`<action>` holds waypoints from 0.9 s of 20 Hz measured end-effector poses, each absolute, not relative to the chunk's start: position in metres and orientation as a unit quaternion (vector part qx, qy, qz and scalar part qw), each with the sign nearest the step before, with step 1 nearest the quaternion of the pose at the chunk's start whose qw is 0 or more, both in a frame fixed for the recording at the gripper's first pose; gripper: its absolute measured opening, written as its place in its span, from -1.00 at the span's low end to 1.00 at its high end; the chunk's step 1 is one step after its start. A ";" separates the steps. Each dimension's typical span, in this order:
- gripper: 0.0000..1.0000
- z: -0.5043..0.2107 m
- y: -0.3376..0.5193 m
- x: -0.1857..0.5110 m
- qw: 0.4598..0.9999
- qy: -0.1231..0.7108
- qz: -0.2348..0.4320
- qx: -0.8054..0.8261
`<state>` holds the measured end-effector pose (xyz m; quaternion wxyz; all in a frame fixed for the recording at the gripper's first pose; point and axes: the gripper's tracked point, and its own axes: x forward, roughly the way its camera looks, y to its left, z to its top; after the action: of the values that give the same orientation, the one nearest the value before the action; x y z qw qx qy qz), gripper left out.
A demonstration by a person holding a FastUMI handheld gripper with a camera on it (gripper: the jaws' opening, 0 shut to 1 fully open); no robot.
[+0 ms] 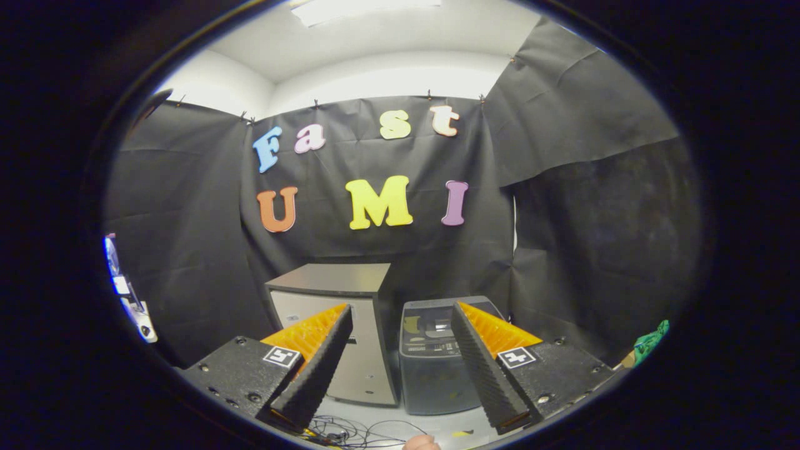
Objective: Put the clothes into the washing machine and then close the washing machine lid.
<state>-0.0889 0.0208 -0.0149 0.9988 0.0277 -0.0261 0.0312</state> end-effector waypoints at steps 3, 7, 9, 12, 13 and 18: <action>1.00 -0.020 0.024 -0.087 0.999 -0.020 0.033 0.028; 0.99 -0.021 0.028 -0.087 0.999 -0.019 0.032 0.031; 0.99 -0.019 0.030 -0.088 0.999 -0.020 0.032 0.029; 0.99 -0.016 0.032 -0.087 0.999 -0.024 0.030 0.024; 0.99 -0.017 0.034 -0.087 0.999 -0.024 0.030 0.023; 0.99 -0.019 0.041 -0.086 0.999 -0.022 0.031 0.018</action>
<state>-0.0862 0.0408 -0.0188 0.9991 0.0183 -0.0221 0.0312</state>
